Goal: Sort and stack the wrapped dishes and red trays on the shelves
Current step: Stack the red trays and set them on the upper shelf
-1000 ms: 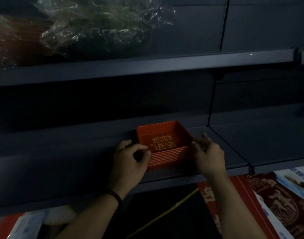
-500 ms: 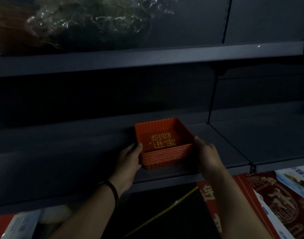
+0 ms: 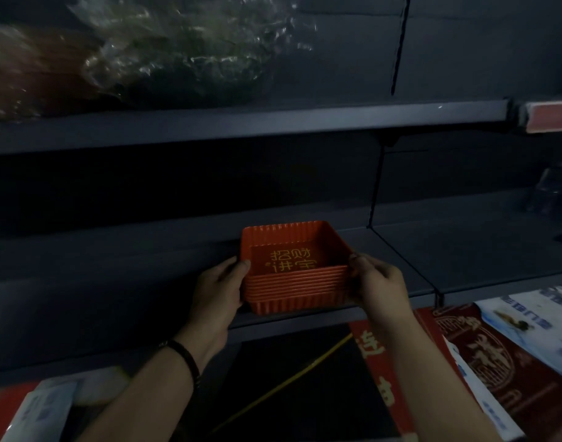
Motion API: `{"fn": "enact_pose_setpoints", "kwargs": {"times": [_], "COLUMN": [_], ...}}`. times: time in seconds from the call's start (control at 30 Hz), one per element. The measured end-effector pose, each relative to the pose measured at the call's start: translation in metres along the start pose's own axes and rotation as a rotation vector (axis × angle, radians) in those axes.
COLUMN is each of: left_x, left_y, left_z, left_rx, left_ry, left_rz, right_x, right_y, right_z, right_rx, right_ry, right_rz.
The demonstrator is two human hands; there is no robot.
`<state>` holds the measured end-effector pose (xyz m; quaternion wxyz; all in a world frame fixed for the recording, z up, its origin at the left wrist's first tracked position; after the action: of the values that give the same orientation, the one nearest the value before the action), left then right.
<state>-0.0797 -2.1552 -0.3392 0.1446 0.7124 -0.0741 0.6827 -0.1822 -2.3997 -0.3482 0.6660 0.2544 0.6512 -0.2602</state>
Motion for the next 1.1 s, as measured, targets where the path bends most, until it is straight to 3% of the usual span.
{"fn": "enact_pose_setpoints", "kwargs": {"times": [0.37, 0.67, 0.87, 1.1], "left_x": [0.098, 0.191, 0.265, 0.314], "left_y": [-0.014, -0.006, 0.018, 0.057], "left_z": [-0.12, -0.202, -0.212, -0.153], "left_rx": [-0.033, -0.096, -0.143, -0.149], "left_ry": [0.086, 0.183, 0.281, 0.267], "left_rz": [-0.03, -0.09, -0.086, -0.078], "right_x": [-0.093, -0.206, -0.28, -0.335], "right_y": [-0.033, -0.077, -0.093, -0.095], "right_z": [-0.125, -0.217, -0.214, -0.155], "right_rx": [0.101, 0.211, 0.264, 0.266], "right_ry": [-0.077, -0.284, -0.365, -0.354], "right_rz": [0.009, -0.021, 0.05, 0.025]}}
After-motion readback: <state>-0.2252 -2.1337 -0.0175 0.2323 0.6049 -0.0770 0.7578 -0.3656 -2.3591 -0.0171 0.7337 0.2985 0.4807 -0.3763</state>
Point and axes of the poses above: each hand's wrist, its own z-axis towards the middle knuckle, its own y-axis out of the palm, x = y × z, the point moved 6 cm from there along z, towards the middle knuckle, and after that the axes turned 3 degrees about -z, right-handed, at the moved point
